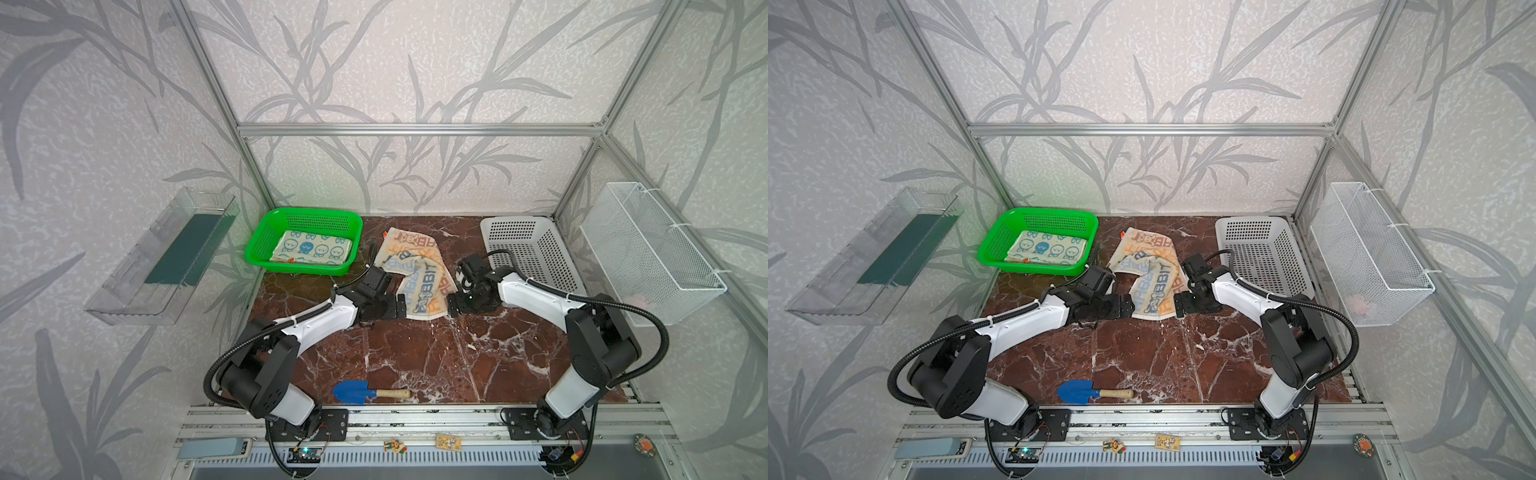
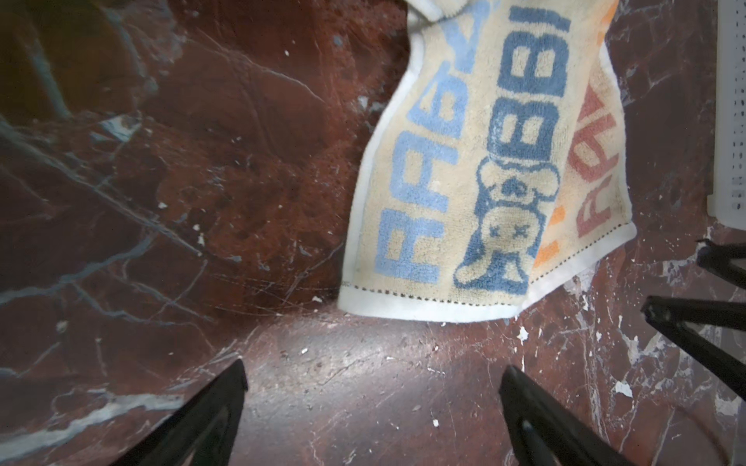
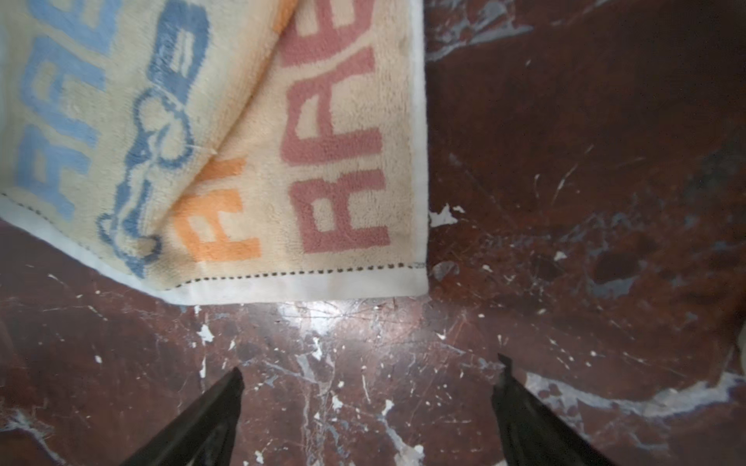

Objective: Fold and stack the towels
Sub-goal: 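Move both grippers to the towel corners nearest the robot, then close both grippers on the near corners of the RABBIT towel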

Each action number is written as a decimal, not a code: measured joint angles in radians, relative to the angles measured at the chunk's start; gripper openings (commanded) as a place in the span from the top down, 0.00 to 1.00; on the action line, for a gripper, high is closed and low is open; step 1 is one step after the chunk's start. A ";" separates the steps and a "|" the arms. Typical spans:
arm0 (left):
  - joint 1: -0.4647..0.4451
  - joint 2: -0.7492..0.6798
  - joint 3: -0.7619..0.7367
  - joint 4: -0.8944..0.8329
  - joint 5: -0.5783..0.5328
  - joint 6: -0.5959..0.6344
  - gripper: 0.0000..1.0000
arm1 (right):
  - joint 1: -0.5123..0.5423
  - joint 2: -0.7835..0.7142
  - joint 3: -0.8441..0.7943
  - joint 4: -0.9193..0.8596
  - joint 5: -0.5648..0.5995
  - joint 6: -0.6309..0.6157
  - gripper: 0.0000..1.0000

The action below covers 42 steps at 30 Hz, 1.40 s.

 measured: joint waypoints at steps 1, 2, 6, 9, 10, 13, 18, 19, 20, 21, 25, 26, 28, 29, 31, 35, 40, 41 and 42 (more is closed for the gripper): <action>-0.004 0.002 0.001 0.000 0.003 -0.003 0.01 | -0.004 0.014 0.004 0.000 0.003 -0.007 0.13; -0.006 0.003 0.002 0.001 0.008 -0.004 0.01 | -0.007 0.031 0.009 0.000 0.003 -0.012 0.15; -0.013 0.005 0.002 0.001 0.015 -0.005 0.01 | -0.011 0.088 0.031 0.000 0.004 -0.031 0.21; -0.013 0.005 0.002 0.001 0.015 -0.005 0.01 | -0.012 0.120 0.060 -0.001 0.008 -0.041 0.29; -0.013 0.006 0.002 0.001 0.015 -0.004 0.01 | -0.013 0.128 0.069 0.000 0.008 -0.044 0.30; -0.013 0.011 0.002 0.000 0.014 -0.004 0.01 | -0.014 0.153 0.093 0.006 0.009 -0.051 0.37; -0.013 0.037 0.015 -0.004 0.014 -0.003 0.01 | -0.014 0.177 0.105 0.013 0.009 -0.055 0.49; -0.013 0.042 0.019 -0.003 0.015 -0.003 0.01 | -0.014 0.181 0.108 0.014 0.009 -0.055 0.52; -0.013 0.044 0.024 -0.005 0.015 -0.003 0.01 | -0.014 0.183 0.110 0.015 0.010 -0.054 0.55; -0.013 0.046 0.028 -0.005 0.014 -0.003 0.01 | -0.014 0.185 0.112 0.015 0.010 -0.053 0.58; -0.013 0.048 0.036 -0.006 0.013 -0.002 0.01 | -0.015 0.197 0.123 0.017 0.010 -0.052 0.74; -0.013 0.051 0.038 -0.008 0.011 -0.001 0.01 | -0.015 0.199 0.124 0.019 0.010 -0.051 0.77; -0.013 0.067 0.050 -0.019 0.010 0.005 0.03 | -0.016 0.199 0.124 0.024 0.008 -0.048 0.85; -0.013 0.082 0.061 -0.027 0.009 0.010 0.06 | -0.016 0.199 0.124 0.027 0.005 -0.047 0.89; -0.013 0.124 0.093 -0.051 0.005 0.027 0.10 | -0.016 0.199 0.123 0.032 -0.002 -0.045 0.95; -0.013 0.204 0.154 -0.093 -0.012 0.060 0.16 | -0.016 0.199 0.121 0.038 -0.008 -0.042 1.00; -0.013 0.245 0.189 -0.138 -0.028 0.090 0.24 | -0.017 0.197 0.116 0.043 -0.018 -0.042 1.00; -0.013 0.256 0.201 -0.147 -0.034 0.097 0.26 | -0.017 0.196 0.114 0.045 -0.020 -0.042 1.00; -0.013 0.268 0.209 -0.153 -0.039 0.104 0.28 | -0.017 0.194 0.113 0.046 -0.021 -0.042 1.00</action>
